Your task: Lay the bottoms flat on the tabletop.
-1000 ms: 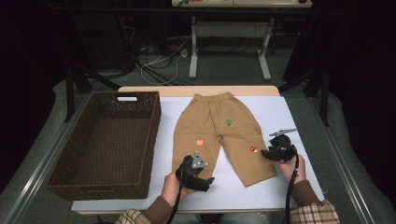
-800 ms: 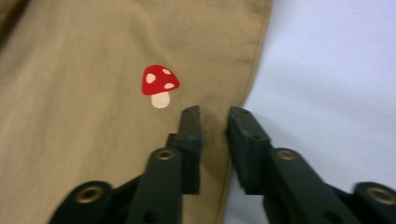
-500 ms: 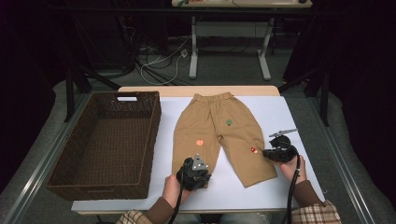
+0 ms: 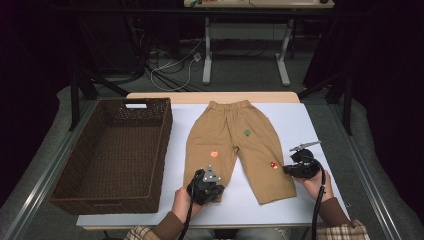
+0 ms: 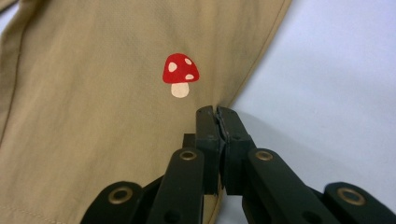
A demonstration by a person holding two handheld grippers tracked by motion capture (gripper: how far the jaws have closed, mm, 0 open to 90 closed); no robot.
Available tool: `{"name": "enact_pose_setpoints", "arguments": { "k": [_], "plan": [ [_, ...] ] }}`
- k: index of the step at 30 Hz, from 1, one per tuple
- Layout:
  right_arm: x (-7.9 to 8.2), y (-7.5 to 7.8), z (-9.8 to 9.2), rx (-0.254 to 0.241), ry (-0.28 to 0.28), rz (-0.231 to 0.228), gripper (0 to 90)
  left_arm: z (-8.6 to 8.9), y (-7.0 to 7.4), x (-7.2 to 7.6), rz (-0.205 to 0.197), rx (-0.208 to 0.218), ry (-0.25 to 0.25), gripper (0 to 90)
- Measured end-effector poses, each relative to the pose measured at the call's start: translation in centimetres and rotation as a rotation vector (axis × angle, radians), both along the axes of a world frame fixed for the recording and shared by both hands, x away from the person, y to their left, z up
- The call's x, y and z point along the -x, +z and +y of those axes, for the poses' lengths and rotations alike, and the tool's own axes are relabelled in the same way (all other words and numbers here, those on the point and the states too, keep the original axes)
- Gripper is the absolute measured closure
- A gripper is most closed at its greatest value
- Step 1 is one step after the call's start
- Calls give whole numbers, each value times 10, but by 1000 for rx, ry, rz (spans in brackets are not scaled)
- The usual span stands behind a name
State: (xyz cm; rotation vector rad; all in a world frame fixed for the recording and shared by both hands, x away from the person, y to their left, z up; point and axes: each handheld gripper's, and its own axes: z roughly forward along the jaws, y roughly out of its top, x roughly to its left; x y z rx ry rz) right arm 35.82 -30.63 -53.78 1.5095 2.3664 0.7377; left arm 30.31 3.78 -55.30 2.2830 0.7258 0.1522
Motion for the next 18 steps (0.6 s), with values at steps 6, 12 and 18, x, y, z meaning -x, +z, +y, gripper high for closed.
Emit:
{"name": "enact_pose_setpoints", "arguments": {
  "k": [6,12,18],
  "plan": [
    [7,0,-3,3,8,8,879,1,2,7,9,-2,-19,888],
    [15,0,-6,-8,5,24,878,3,1,14,15,-8,-36,889],
    [25,3,-4,13,17,23,878,5,2,22,20,-10,-50,892]
  ]
}}
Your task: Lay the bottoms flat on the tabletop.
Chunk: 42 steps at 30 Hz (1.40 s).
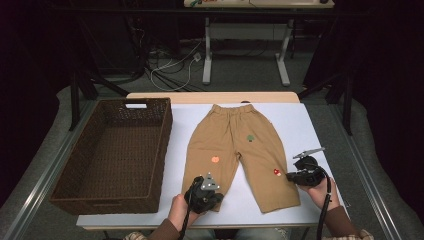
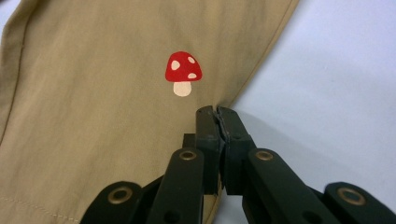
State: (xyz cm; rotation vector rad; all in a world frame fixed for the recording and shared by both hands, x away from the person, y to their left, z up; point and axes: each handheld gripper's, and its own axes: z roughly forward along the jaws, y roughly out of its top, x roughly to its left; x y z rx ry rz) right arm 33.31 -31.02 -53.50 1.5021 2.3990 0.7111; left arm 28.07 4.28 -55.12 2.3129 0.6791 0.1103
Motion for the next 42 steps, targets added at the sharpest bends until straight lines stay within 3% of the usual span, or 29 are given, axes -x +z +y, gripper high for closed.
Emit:
{"name": "enact_pose_setpoints", "arguments": {
  "k": [4,10,16,23,30,42],
  "plan": [
    [6,3,2,12,7,-12,860,0,-1,2,12,-7,-18,879],
    [12,7,2,-6,-13,-64,614,3,10,-1,-17,23,-27,674],
    [21,14,10,-47,37,-150,447,11,14,-10,-33,54,36,428],
    [20,11,20,-66,110,-189,279,18,17,-21,-51,80,83,233],
    [20,10,25,-68,154,-216,174,25,19,-31,-75,92,124,150],
    [20,13,25,-85,185,-246,121,31,18,-42,-99,99,190,71]
  ]
}}
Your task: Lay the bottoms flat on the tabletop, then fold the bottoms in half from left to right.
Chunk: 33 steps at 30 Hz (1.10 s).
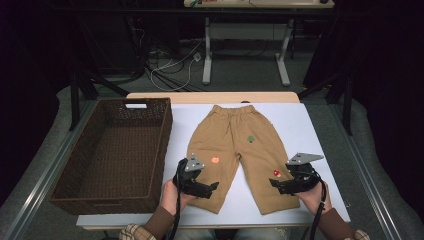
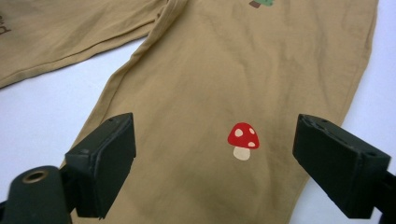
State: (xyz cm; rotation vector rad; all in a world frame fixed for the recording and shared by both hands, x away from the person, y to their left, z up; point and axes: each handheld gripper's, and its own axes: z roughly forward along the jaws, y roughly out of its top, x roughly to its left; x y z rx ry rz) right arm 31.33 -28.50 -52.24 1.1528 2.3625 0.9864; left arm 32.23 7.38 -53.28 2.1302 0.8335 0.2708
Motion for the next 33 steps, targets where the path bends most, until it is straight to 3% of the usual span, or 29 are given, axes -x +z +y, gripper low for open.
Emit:
{"name": "enact_pose_setpoints", "arguments": {
  "k": [5,33],
  "plan": [
    [0,0,0,-34,15,9,102,2,0,-3,-9,1,15,63],
    [-1,0,1,-25,28,3,29,5,-2,-12,-10,-1,68,0]
  ]
}}
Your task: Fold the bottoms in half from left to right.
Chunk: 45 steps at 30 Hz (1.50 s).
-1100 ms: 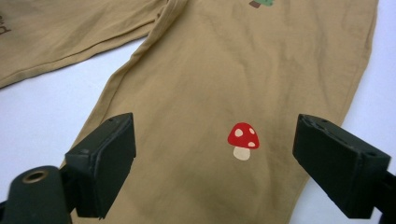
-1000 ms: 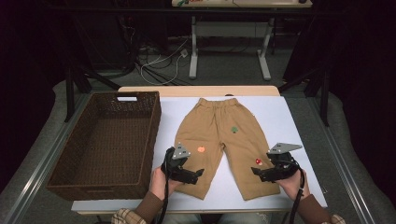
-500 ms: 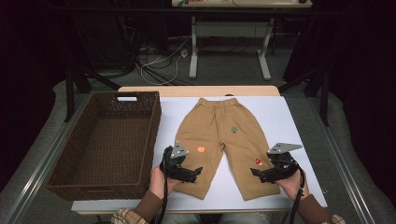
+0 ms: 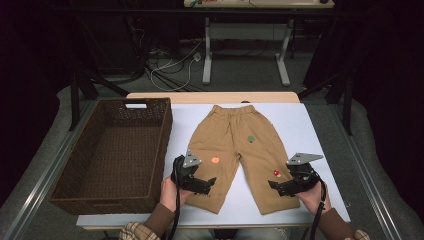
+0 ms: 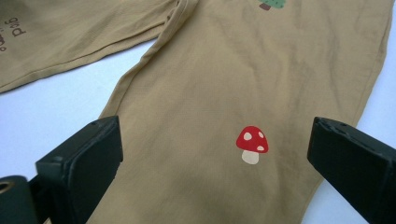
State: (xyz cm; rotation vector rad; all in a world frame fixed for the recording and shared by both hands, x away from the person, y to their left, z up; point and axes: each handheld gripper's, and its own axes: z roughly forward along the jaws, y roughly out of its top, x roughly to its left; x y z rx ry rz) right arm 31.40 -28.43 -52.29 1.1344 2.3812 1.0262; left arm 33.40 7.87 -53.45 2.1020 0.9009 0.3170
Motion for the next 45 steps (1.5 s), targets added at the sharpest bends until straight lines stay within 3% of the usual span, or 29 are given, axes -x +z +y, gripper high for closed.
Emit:
{"name": "enact_pose_setpoints", "arguments": {
  "k": [8,16,28,37,42,45],
  "plan": [
    [1,0,1,8,-2,3,30,-3,0,-12,-2,3,58,0],
    [1,0,2,18,6,-4,33,-8,-2,-32,26,23,112,0],
    [1,0,4,25,15,-11,35,-3,-8,-52,59,-15,196,5],
    [2,0,5,24,25,-9,36,2,-13,-55,71,-37,250,157],
    [1,0,6,26,27,-7,36,7,-17,-58,88,-49,300,189],
    [2,0,6,18,29,-12,36,9,-21,-59,108,-50,322,298]
  ]
}}
